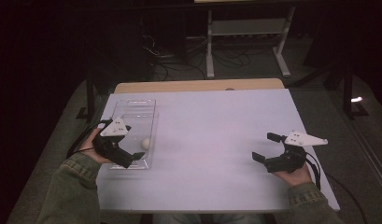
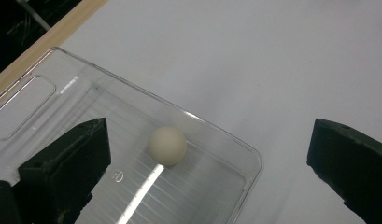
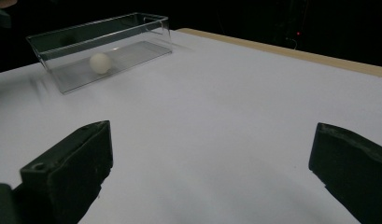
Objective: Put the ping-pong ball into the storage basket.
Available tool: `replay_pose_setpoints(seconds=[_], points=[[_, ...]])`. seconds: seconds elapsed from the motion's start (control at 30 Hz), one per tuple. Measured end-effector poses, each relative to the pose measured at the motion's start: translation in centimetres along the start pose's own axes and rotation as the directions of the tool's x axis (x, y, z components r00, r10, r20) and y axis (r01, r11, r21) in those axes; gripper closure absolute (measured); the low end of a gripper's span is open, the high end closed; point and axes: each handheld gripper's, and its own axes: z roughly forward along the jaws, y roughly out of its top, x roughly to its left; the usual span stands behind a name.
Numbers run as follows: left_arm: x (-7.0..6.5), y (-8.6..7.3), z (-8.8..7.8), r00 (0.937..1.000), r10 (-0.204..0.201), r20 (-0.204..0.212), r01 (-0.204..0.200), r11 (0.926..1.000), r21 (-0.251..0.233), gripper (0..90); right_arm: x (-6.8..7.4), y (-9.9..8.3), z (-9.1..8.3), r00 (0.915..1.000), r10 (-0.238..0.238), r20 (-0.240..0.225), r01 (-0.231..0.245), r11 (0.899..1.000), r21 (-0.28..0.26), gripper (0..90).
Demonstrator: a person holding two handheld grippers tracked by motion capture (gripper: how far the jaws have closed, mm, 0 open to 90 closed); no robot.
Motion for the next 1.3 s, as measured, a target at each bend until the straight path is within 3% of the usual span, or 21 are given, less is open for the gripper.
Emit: replay_pose_setpoints(seconds=[0.73, 0.87, 1.3], points=[[-0.8, -2.3, -0.1, 0.9973, -0.069, -0.024, 0.067, 0.9946, -0.079, 0.0, 0.0, 0.0, 0.0, 1.0, -0.005, -0.001, 0.005, 1.0, 0.001, 0.0], [-1.2, -2.9, -0.1, 0.9959, -0.088, -0.021, 0.085, 0.9899, -0.113, 0.0, 0.0, 0.0, 0.0, 1.0, -0.006, 0.0, 0.006, 1.0, -0.001, 0.0], [-1.9, -5.0, 0.0, 0.9903, -0.138, -0.018, 0.134, 0.9814, -0.138, 0.0, 0.2, 0.0, 0.0, 1.0, -0.008, -0.004, 0.008, 1.0, 0.002, 0.0]])
